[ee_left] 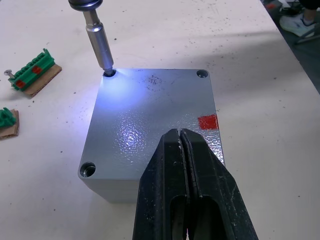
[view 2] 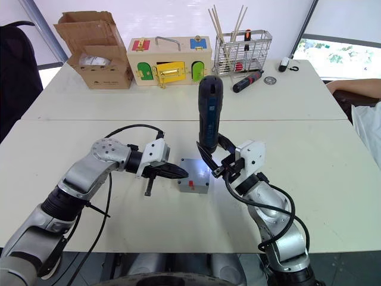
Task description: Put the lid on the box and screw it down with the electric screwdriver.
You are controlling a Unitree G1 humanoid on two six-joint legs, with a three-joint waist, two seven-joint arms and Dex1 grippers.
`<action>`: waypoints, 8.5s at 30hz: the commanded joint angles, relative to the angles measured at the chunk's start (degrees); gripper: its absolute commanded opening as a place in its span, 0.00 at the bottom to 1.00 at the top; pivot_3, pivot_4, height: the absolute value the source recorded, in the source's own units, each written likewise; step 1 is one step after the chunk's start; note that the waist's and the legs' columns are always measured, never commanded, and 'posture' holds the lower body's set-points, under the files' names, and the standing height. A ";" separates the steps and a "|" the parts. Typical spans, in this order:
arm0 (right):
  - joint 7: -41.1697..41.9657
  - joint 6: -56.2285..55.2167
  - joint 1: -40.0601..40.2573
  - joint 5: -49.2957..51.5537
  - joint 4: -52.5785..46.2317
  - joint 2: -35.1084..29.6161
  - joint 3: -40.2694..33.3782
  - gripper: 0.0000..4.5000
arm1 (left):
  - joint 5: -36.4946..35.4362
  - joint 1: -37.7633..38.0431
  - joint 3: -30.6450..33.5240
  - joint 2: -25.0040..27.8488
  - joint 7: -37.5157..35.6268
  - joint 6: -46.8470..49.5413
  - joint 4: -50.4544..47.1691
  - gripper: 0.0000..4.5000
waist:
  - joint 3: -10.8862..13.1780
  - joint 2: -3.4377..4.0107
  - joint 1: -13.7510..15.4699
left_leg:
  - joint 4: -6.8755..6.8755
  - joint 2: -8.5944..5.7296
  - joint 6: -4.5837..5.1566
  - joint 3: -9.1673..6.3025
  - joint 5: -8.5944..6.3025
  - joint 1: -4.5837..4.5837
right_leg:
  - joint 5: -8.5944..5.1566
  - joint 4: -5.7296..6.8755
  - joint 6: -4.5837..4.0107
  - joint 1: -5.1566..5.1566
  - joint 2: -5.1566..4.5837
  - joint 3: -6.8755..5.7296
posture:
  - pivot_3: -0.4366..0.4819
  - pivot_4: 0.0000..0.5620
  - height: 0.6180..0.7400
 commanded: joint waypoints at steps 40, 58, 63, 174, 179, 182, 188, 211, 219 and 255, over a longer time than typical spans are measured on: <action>-11.91 77.06 -23.20 76.79 26.65 -61.04 -26.20 0.42 | -4.11 -9.70 0.40 -0.87 -8.99 -1.62 -5.91 0.00 | 1.38 0.62 -0.04 | 0.37 0.05 0.09 0.33 -0.02 -2.35 | 0.05 0.27 0.03 -2.30 -0.04 0.11 | 0.48 0.27 1.00; -9.30 78.65 -32.02 55.18 42.92 -49.02 -14.67 0.53 | -7.22 -2.68 4.07 -1.47 1.29 6.01 -13.21 0.00 | 1.38 0.66 0.16 | 0.44 0.02 0.08 0.37 -0.01 -2.36 | 0.06 0.35 0.04 -2.35 -0.06 0.15 | 0.48 0.27 1.00; -7.87 78.23 -31.79 49.43 41.53 -47.32 -15.51 0.88 | -7.51 -2.51 5.40 0.19 1.99 7.04 -12.31 0.00 | 1.37 0.66 0.23 | 0.48 0.02 0.07 0.36 -0.01 -2.35 | 0.06 0.42 0.04 -2.34 -0.05 0.15 | 0.48 0.27 1.00; 20.36 32.27 -18.61 16.34 7.47 -24.86 -12.84 0.99 | -9.86 -0.64 16.52 5.66 4.73 14.89 -1.76 0.00 | 1.35 0.45 1.36 | 1.28 -0.10 0.06 0.10 -0.01 -2.17 | 0.14 1.02 0.18 -2.04 -0.08 0.05 | 0.48 0.27 1.00; 14.56 22.00 -23.56 7.35 20.29 -17.76 -8.02 0.99 | -13.04 -2.10 20.21 3.43 11.27 19.46 -7.71 0.00 | 1.35 0.45 0.93 | 1.22 -0.12 0.10 0.16 -0.04 -2.21 | 0.14 1.01 0.19 -2.13 -0.10 0.09 | 0.48 0.27 1.00; 14.26 19.57 -25.61 6.11 25.02 -14.62 -6.99 0.99 | -13.44 -0.48 20.04 1.80 14.66 20.02 -12.09 0.00 | 1.35 0.46 0.77 | 1.23 -0.12 0.03 0.18 0.00 -2.40 | 0.14 1.09 0.19 -2.39 -0.10 0.11 | 0.48 0.27 1.00; 13.31 17.43 -27.98 4.30 29.99 -10.86 -5.95 0.99 | -13.71 2.70 17.87 0.12 18.24 20.68 -17.63 0.00 | 1.35 0.46 -0.06 | 1.22 -0.09 0.00 0.17 0.02 -2.38 | 0.14 1.10 0.19 -2.39 -0.08 0.13 | 0.48 0.27 1.00; 11.98 11.14 -31.05 -2.14 38.97 -6.44 -4.64 0.57 | -13.48 5.64 13.94 0.64 19.03 19.44 -17.75 0.00 | 1.34 0.47 -0.13 | 1.21 -0.10 -0.18 0.18 0.12 -2.38 | 0.14 1.11 0.18 -2.39 -0.07 0.13 | 0.48 0.27 1.00; 12.50 10.22 -31.45 -2.59 39.86 -5.73 -4.56 0.23 | -12.35 6.15 12.96 0.89 18.88 18.17 -17.36 0.00 | 1.34 0.47 -0.15 | 1.21 -0.10 -0.17 0.18 0.12 -2.38 | 0.14 1.11 0.18 -2.39 -0.07 0.14 | 0.48 0.27 1.00; 18.93 23.68 -18.48 9.45 6.75 -13.51 -7.08 0.01 | -14.27 7.20 13.16 8.55 12.03 17.49 -19.70 0.00 | 1.34 0.48 -0.03 | 1.17 -0.10 0.03 0.16 0.00 -2.38 | 0.14 1.09 0.18 -2.37 -0.10 0.14 | 0.48 0.27 1.00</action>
